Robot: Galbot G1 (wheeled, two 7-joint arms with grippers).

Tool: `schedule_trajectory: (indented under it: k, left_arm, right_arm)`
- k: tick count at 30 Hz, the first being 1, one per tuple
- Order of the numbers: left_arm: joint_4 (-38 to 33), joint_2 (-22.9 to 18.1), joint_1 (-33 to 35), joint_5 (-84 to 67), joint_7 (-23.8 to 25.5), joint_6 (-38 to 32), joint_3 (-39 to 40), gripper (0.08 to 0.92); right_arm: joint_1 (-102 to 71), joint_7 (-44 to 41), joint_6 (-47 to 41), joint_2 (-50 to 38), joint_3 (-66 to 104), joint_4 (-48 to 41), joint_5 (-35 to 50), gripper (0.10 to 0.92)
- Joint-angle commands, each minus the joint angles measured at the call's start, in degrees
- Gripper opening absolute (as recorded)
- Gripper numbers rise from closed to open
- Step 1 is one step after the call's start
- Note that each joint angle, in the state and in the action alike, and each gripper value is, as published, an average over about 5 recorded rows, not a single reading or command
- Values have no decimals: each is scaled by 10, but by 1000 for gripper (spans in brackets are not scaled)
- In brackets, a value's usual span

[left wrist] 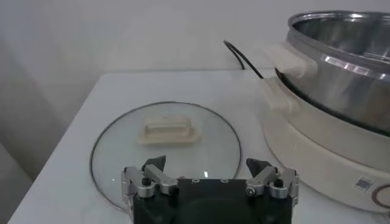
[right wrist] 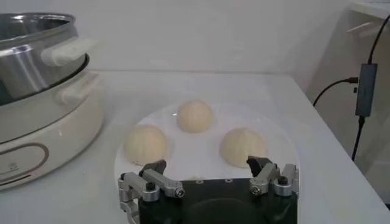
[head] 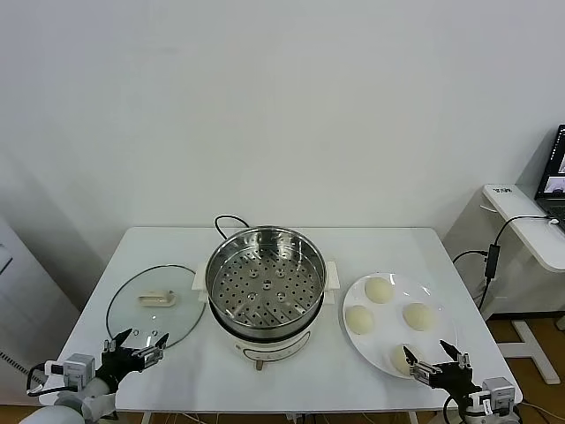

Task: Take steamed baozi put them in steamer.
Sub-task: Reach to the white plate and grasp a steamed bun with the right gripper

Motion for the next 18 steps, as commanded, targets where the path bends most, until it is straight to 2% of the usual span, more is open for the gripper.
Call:
schedule_trajectory:
  k: [1, 5, 8, 12, 18]
  left_arm:
    - [0, 0, 0, -1, 0, 0, 0, 823]
    - [0, 1, 2, -2, 1, -1, -1, 823]
    - [1, 1, 3, -2, 1, -1, -3, 823]
    - [-1, 1, 4, -2, 3, -2, -6, 823]
    - [-7, 1, 0, -2, 4, 5, -7, 823]
  right_arm:
    - [-2, 1, -1, 2, -2, 1, -3, 823]
    - [15, -14, -10, -8, 12, -8, -42, 823]
    - [48, -47, -9, -30, 22, -23, -114, 823]
    - [101, -86, 13, -70, 19, -52, -262, 823]
    - [214, -143, 96, -130, -12, -138, -471, 823]
